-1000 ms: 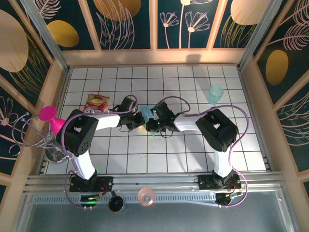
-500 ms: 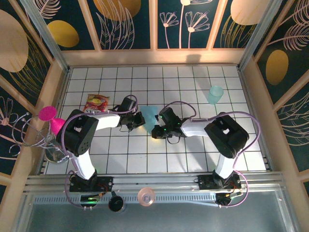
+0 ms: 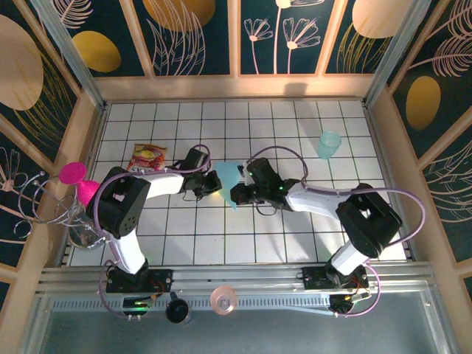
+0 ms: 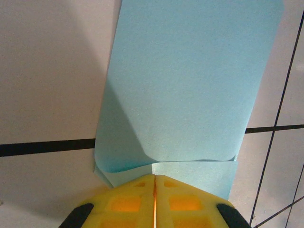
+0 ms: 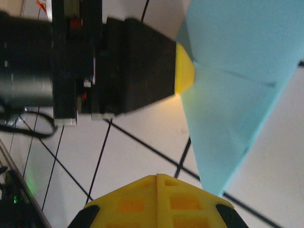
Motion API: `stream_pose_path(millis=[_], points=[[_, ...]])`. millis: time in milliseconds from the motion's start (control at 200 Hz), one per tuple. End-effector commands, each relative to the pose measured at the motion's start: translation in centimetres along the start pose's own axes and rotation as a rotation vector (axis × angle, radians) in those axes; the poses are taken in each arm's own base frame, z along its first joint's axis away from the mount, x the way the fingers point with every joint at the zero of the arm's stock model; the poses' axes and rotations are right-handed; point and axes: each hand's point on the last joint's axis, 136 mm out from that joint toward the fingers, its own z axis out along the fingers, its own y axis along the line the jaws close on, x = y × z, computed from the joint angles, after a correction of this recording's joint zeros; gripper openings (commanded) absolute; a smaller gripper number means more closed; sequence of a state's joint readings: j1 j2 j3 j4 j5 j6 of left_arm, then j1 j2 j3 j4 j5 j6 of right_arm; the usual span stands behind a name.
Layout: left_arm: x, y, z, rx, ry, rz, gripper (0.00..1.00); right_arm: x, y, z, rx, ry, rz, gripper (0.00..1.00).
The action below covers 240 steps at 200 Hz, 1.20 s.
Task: Fold a paper plane with a square sheet of paper (pick it up from the middle)
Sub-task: Third fold the triangle at the center of the table.
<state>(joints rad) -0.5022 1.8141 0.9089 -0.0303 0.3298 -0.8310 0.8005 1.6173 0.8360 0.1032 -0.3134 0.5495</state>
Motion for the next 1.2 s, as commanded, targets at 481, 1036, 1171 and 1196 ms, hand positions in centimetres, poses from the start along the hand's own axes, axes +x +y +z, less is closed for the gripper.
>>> stream_pose_path(millis=[481,1036,1171,1196], points=[[0.2,-1.1,-1.2,0.02,0.024,0.06,0.09,2.6,-5.1,4.4,0.198,0.12,0.131,0.0],[2.7,-2.9,-0.6,0.053,0.075,0.122,0.09,4.7,-7.0,4.8,0.285,0.208,0.164,0.0],[3.0,-2.0,0.3,0.031,0.088,0.111,0.09,5.0,-7.1,4.7,0.293,0.216,0.169,0.0],[3.0,-1.7,0.4,0.021,0.088,0.107,0.08,5.1,-7.2,4.7,0.295,0.219,0.17,0.0]])
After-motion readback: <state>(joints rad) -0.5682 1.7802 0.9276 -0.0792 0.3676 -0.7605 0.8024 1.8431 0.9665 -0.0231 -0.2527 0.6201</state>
